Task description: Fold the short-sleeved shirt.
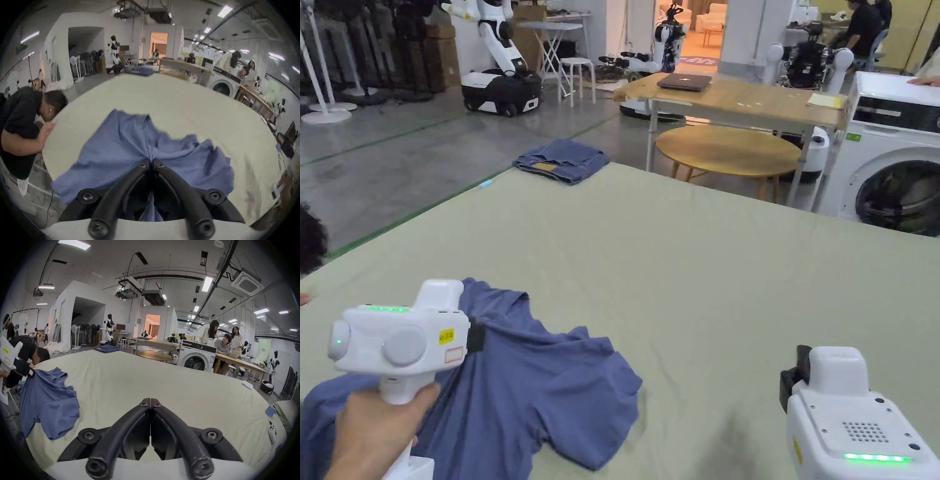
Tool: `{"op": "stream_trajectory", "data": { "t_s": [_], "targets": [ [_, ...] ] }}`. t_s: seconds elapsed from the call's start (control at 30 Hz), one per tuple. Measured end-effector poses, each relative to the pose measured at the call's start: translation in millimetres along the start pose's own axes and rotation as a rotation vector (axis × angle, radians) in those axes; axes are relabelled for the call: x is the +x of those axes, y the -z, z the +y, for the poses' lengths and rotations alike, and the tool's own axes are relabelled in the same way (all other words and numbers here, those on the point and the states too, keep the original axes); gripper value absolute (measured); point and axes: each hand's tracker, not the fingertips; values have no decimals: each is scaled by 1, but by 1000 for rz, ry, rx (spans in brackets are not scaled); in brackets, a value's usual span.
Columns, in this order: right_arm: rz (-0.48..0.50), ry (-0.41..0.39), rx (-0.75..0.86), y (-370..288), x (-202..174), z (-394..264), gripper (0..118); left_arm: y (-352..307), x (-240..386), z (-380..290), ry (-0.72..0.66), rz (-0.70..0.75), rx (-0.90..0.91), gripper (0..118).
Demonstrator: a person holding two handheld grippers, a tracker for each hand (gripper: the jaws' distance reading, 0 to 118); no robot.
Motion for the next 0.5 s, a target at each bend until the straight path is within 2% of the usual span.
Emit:
{"op": "stream_trajectory", "data": {
  "t_s": [0.17,0.27,0.5],
  "targets": [
    [-38,21,30,-12,20,9,0,-43,29,44,-26,-89,162,0],
    [-67,26,49,-20,35,14,0,-71,65,75,11,-124,233,0],
    [-138,52,81,-45,75,21,0,-112,163,126,120,-310,333,0]
  ]
}}
